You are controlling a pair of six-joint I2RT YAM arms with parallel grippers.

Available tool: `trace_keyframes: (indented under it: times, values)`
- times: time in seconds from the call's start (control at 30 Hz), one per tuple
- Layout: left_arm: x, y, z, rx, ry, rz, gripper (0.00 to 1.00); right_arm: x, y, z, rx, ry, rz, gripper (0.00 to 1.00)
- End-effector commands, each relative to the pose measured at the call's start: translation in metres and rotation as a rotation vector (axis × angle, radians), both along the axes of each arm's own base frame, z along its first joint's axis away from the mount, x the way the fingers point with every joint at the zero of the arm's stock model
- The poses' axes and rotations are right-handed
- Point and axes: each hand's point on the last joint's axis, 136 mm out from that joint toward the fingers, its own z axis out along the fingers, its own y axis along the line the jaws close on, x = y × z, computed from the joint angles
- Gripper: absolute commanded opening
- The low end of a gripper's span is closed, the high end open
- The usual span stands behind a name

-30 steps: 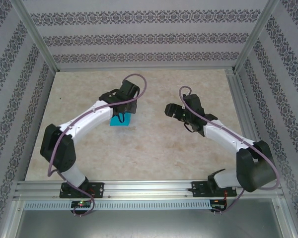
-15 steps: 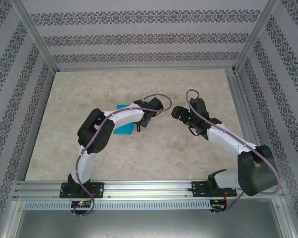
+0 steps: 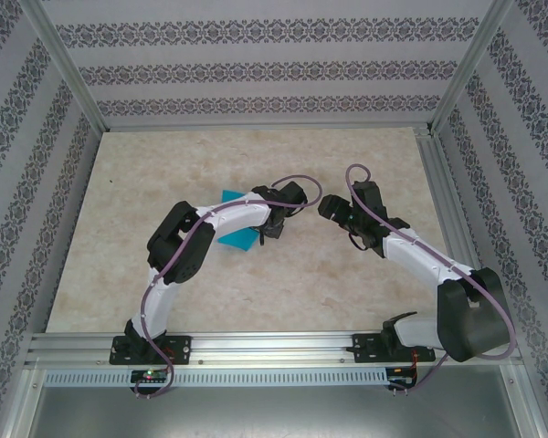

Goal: Fold a paper plane with a square sheet of paper (pick it up from the middle)
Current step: Turn over the paper at the center of the table.

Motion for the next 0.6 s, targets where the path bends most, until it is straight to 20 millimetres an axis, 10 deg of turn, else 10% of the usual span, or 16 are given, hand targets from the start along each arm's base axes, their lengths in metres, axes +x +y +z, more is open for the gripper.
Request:
trace_keyframes:
  times: [0.0,0.3,0.57]
  values:
    - [-0.001,-0.025,0.001,-0.105,0.023,-0.017,0.4,0.003,-0.001,0.002,0.029,-0.012,-0.014,0.82]
    - [-0.011,-0.049,-0.006,-0.284,0.119,-0.037,0.51,0.002,0.0,0.004,0.042,-0.017,-0.013,0.82]
    - [-0.02,-0.084,0.052,-0.526,0.114,-0.118,0.57,0.0,0.005,0.007,0.066,-0.023,0.008,0.82]
